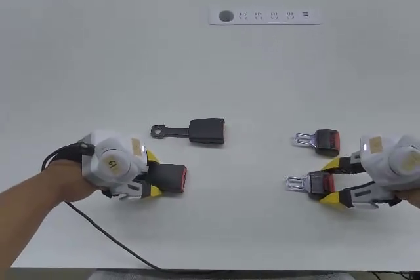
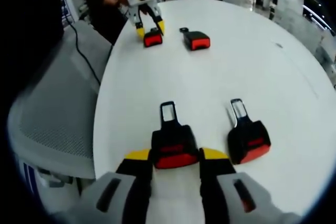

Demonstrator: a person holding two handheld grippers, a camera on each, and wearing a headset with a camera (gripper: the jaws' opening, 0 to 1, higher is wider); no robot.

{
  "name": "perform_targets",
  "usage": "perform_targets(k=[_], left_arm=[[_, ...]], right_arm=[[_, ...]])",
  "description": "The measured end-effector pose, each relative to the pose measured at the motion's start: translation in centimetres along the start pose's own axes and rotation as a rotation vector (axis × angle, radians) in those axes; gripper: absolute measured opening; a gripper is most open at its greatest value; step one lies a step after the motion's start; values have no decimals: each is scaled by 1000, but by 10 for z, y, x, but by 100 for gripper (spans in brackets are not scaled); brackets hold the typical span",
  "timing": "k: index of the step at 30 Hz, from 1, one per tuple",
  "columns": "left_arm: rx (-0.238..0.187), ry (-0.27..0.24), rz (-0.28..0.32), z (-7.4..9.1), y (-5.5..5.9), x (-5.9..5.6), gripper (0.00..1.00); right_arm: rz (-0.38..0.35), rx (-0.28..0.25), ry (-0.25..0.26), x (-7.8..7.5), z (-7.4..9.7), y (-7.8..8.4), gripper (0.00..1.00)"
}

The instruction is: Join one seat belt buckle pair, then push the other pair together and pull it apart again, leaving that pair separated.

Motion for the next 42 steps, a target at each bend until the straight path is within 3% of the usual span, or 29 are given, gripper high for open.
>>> perform_targets(k=[11, 26, 42], left_arm=[[-17, 11, 26, 0, 2, 0, 36], [-8, 5, 32, 0, 0, 0, 36], [0, -9, 50, 1, 0, -1, 36]], right_arm=[[3, -14, 5, 2, -3, -7, 35], [18, -99, 17, 2, -34, -43, 35], [22, -128, 18, -1, -54, -67, 35]])
Point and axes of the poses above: the centre of the closed fingertips' face, and the gripper's own axes: z roughly backward along the fingers, x roughly to its left, y roughly out of its underside, the point moved 6 cm from there along z, roughly backward along the fingers, and after that the axes turned 14 degrees about z, right-handed, at the moved point
